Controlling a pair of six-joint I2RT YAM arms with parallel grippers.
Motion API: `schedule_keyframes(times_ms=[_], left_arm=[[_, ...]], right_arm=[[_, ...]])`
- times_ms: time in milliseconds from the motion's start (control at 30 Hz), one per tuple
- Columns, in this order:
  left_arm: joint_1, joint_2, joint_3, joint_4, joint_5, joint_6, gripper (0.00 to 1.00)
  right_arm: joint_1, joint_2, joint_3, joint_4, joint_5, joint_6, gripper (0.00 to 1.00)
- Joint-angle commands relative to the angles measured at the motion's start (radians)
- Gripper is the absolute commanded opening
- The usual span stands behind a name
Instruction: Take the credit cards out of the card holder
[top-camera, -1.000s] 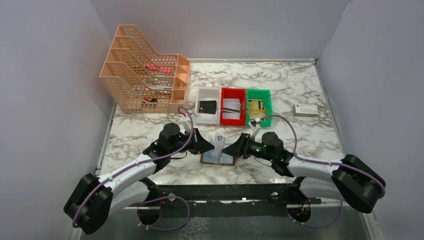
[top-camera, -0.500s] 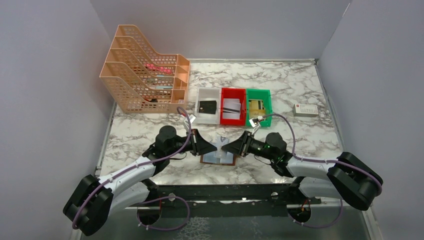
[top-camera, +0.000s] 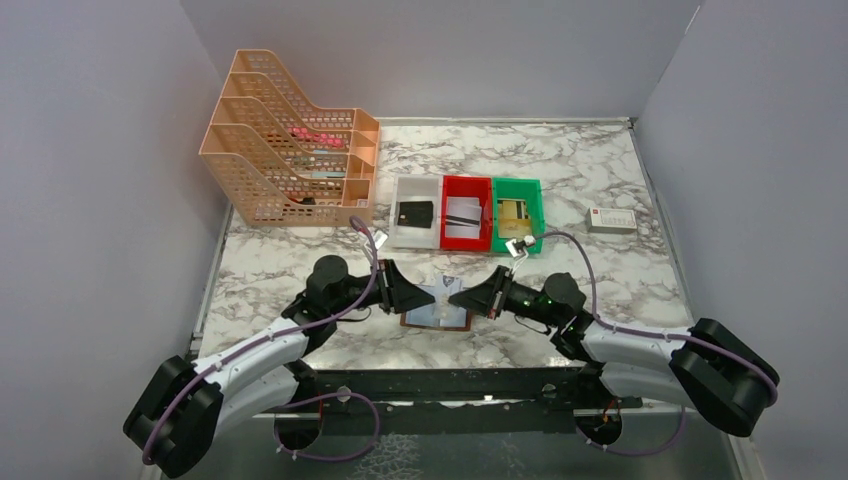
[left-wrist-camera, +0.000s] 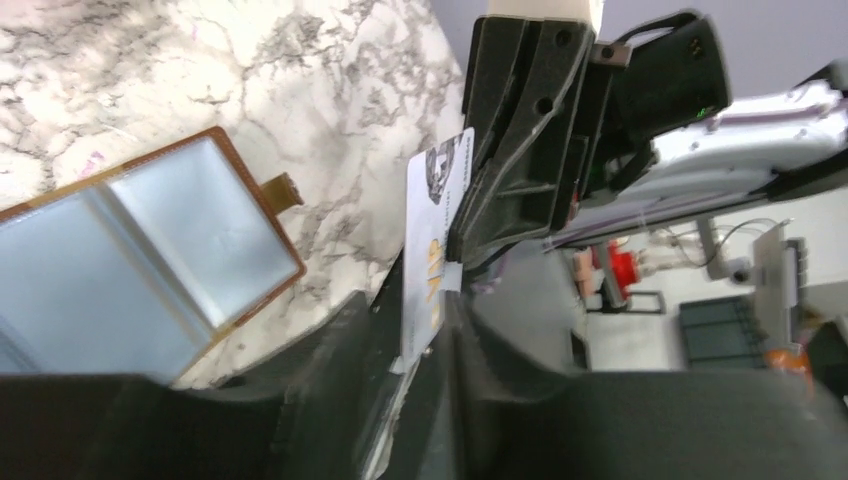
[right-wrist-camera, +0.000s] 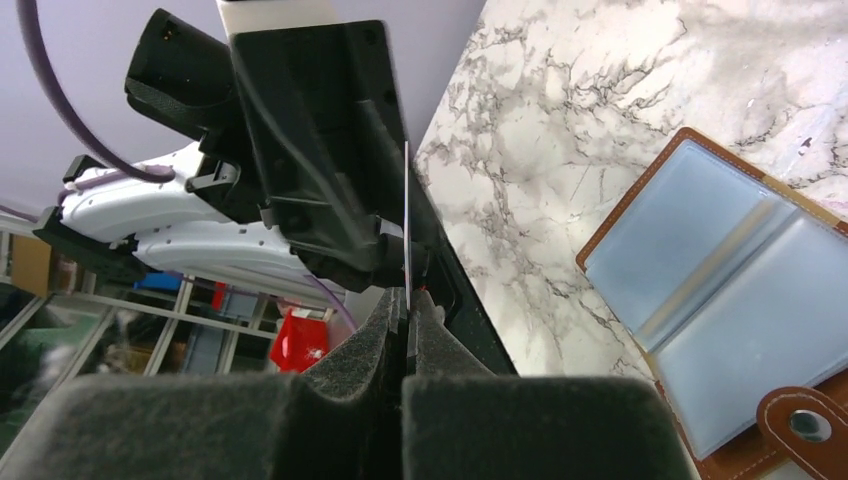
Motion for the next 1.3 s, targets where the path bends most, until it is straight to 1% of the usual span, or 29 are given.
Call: schedule_keyframes(times_ms=[0,67,200,267,333,400,533,600,733,867,933,1033,1167,1267], left_arm=[[0.005,-0.023,-0.021,0.038,-0.025,-0.015,0.52],[0.004,-0.024,-0.019,0.025,-0.033,-0.015,0.66],[0.004,-0.049,-0.010,-0.044,-0.068,0.007,0.83],[0.004,-0.067,0.015,-0.150,-0.115,0.050,0.88],[0.004,-0.087,0.071,-0.310,-0.190,0.120,0.92],[0.004,-0.104,0.136,-0.464,-0.268,0.188,0.95],[0.005,-0.153,0.238,-0.663,-0.404,0.266,0.99],[0.004,-0.171,0.295,-0.759,-0.486,0.303,0.99],[0.005,-0.180,0.433,-0.959,-0.699,0.360,0.99],[0.004,-0.163,0.557,-1.107,-0.836,0.425,0.99],[0.004,-0.162,0.596,-1.153,-0.900,0.461,0.99],[0.005,-0.182,0.608,-1.175,-1.007,0.516,0.99],[0.004,-0.218,0.573,-1.179,-1.113,0.562,0.99],[0.005,-0.247,0.527,-1.166,-1.130,0.555,0.99]], right_arm=[[-0.003,-0.058,-0.022,-0.045,0.019,-0.010,0.01],[-0.003,-0.088,-0.022,-0.090,0.039,-0.015,0.01],[-0.003,-0.147,-0.018,-0.204,0.091,-0.037,0.01],[-0.003,-0.178,-0.016,-0.255,0.115,-0.047,0.01],[-0.003,-0.211,-0.014,-0.309,0.138,-0.055,0.01],[-0.003,-0.245,-0.012,-0.360,0.159,-0.065,0.01],[-0.003,-0.313,-0.013,-0.445,0.202,-0.083,0.01],[-0.003,-0.349,-0.008,-0.489,0.225,-0.093,0.01],[-0.003,-0.428,0.023,-0.615,0.275,-0.129,0.01],[-0.003,-0.507,0.050,-0.740,0.347,-0.163,0.01],[-0.003,-0.543,0.064,-0.787,0.384,-0.178,0.01],[-0.003,-0.579,0.092,-0.845,0.431,-0.215,0.01],[-0.003,-0.578,0.155,-0.917,0.495,-0.280,0.01],[-0.003,-0.546,0.199,-0.946,0.539,-0.332,0.01]])
